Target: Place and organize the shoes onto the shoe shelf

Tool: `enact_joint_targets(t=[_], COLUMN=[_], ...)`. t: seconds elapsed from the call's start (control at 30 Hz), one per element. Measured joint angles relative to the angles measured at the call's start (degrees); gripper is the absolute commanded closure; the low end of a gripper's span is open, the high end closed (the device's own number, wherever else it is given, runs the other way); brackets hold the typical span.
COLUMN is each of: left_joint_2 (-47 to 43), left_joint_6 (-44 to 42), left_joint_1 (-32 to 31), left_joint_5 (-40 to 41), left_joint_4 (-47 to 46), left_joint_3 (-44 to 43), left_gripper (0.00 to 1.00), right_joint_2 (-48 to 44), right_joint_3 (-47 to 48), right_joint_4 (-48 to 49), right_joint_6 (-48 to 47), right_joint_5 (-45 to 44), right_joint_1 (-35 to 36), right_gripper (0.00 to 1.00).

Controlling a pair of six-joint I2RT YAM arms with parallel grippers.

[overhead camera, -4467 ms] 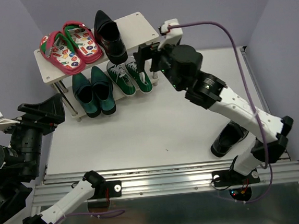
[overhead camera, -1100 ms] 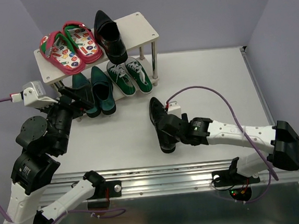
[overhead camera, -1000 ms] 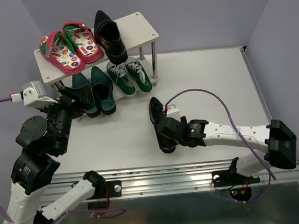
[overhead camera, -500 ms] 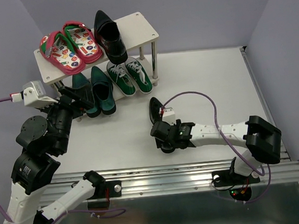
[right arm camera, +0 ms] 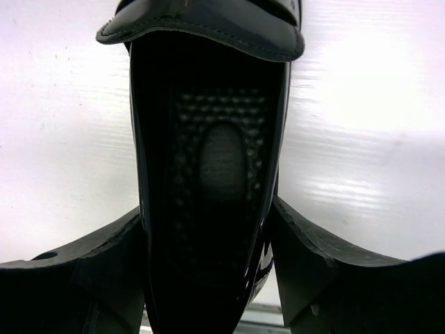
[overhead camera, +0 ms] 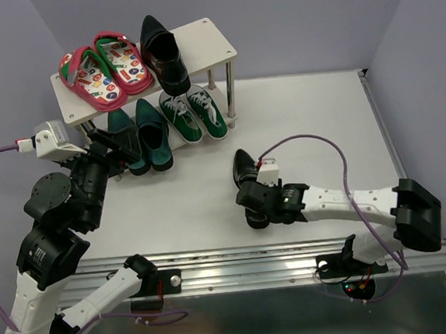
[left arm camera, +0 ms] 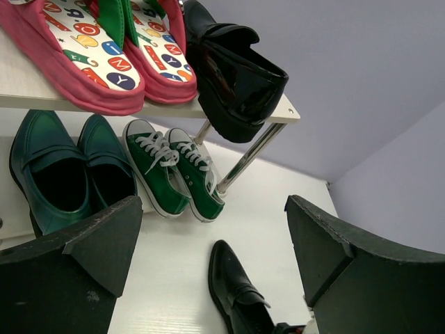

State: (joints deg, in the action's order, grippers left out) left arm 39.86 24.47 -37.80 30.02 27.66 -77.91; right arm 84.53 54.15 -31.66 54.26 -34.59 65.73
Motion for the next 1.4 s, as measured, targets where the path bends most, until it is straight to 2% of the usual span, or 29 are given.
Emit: enact_joint_targets(t=[0.23, 0.5, 0.53, 0.57, 0.6, 0.63, 0.67, 0.7, 0.73, 0.77, 0.83, 1.03, 1.2, 1.4], left_joint_2=[0.0, 0.0, 0.0, 0.0, 0.0, 0.0, 0.0, 0.0, 0.0, 0.0, 0.0, -0.1, -0.7, -0.8], left_joint_6=[0.0, 0.0, 0.0, 0.0, 0.0, 0.0, 0.0, 0.0, 0.0, 0.0, 0.0, 0.0, 0.0, 0.2], left_joint_1=[0.0, 0.0, 0.0, 0.0, 0.0, 0.0, 0.0, 0.0, 0.0, 0.0, 0.0, 0.0, 0.0, 0.0], left_joint_5=[-0.1, -0.2, -0.2, -0.2, -0.2, -0.2, -0.2, -0.2, -0.2, -0.2, -0.2, -0.2, -0.2, -0.7], left_joint_4=[0.0, 0.0, 0.0, 0.0, 0.0, 0.0, 0.0, 0.0, 0.0, 0.0, 0.0, 0.1, 0.1, 0.1], left_joint_3=[0.0, 0.0, 0.0, 0.0, 0.0, 0.0, 0.0, 0.0, 0.0, 0.0, 0.0, 0.0, 0.0, 0.0], left_gripper=[0.05, 0.05, 0.05, 0.05, 0.05, 0.05, 0.05, 0.05, 0.05, 0.05, 0.05, 0.05, 0.05, 0.05], right_joint_2=[-14.1, -13.1, -12.1, -11.6, -10.4, -9.6, -8.7, -7.8, -7.1, -6.3, -5.9, -11.0, -22.3, -22.9], right_joint_3=[-1.7, -1.7, -2.0, -2.3, -3.0, -3.3, -3.7, -3.8, -3.9, -4.0, -4.0, -3.7, -4.2, -8.5], right_joint_4=[-9.5, -11.7, -11.3, -11.0, -10.3, -9.9, -9.4, -9.2, -9.0, -8.7, -8.6, -8.9, -8.8, -9.0], right_joint_6=[3.2, 4.0, 4.1, 4.0, 3.9, 3.7, 3.4, 3.0, 2.4, 2.0, 1.8, 3.1, 5.8, 8.3], right_joint_5=[-4.5, -7.0, -7.0, -7.0, -6.4, -5.5, -4.5, -3.6, -2.8, -2.0, -1.7, -1.6, -1.4, 2.7], right_joint_1=[0.0, 0.0, 0.1, 0.3, 0.4, 0.4, 0.4, 0.4, 0.4, 0.4, 0.4, -0.9, -4.4, -8.9], right_gripper=[0.99, 0.99, 0.95, 0.85, 0.56, 0.37, 0.27, 0.23, 0.14, 0.12, 0.09, 0.12, 0.23, 0.32])
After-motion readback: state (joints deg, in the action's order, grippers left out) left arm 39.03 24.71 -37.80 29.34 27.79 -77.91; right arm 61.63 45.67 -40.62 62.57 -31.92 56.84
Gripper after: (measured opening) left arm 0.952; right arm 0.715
